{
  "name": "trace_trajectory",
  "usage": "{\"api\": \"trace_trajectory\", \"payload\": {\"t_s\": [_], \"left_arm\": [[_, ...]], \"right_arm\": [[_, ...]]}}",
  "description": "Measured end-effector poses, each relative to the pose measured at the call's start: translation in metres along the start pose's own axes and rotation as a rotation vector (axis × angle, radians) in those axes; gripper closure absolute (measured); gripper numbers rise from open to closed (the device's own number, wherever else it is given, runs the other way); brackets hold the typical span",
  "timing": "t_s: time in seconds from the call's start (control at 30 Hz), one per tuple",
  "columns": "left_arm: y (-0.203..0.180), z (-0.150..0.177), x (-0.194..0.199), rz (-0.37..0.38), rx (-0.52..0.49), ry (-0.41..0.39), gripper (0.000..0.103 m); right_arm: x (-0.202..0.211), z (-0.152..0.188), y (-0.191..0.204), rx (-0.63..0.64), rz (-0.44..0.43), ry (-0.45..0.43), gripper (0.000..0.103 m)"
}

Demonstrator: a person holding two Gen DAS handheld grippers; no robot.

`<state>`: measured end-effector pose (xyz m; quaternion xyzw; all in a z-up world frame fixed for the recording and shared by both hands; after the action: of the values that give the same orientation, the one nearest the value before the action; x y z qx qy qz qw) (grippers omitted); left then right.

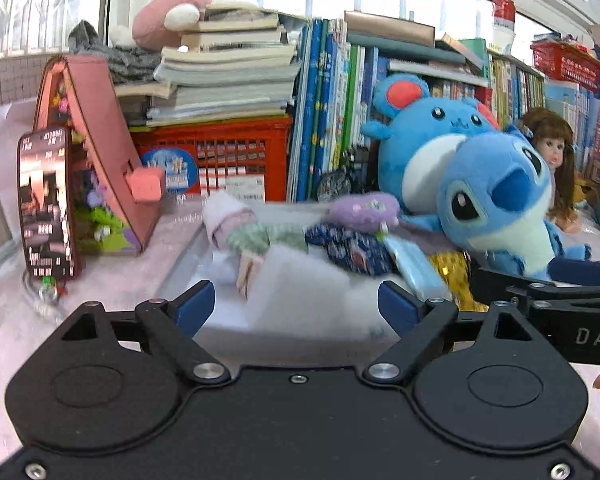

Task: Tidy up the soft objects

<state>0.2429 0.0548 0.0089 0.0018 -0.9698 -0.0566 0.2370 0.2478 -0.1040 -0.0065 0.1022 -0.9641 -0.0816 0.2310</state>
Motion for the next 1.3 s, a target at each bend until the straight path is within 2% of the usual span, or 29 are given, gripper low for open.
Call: {"api": "trace_trajectory", "payload": {"t_s": [0.2, 0.4, 0.53, 0.83, 1.3], "left_arm": [[-0.003, 0.035, 0.008, -0.008, 0.018, 0.062, 0.014], [0.001, 0.071, -0.002, -0.055, 0.014, 0.145, 0.014], [0.004, 0.085, -0.009, -0.058, 0.042, 0.193, 0.011], [0.004, 0.09, -0.014, -0.073, 0.037, 0.216, 0.0], [0.004, 0.091, -0.015, -0.08, 0.038, 0.224, 0.0]], "right_arm": [[0.007, 0.028, -0.012, 0.009, 0.072, 0.033, 0.0], [-0.004, 0.057, -0.03, -0.007, 0.141, 0.104, 0.0], [-0.008, 0.068, -0.031, 0.011, 0.164, 0.127, 0.0], [-0.018, 0.077, -0.029, 0.035, 0.188, 0.195, 0.0], [-0.018, 0.078, -0.028, 0.041, 0.188, 0.202, 0.0]]}}
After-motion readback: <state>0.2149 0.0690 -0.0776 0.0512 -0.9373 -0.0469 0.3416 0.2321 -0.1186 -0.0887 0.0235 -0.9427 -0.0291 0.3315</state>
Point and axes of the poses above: each gripper's, at about its wrist camera, not at the fingertips, and x roughly against the way its jaws point, y to its left, z to its underside, the point moved 9 cm from there along -x, roughly the way its jaws point, and after that the axes turned 8 degrees about -x, right-handed, at the moved point
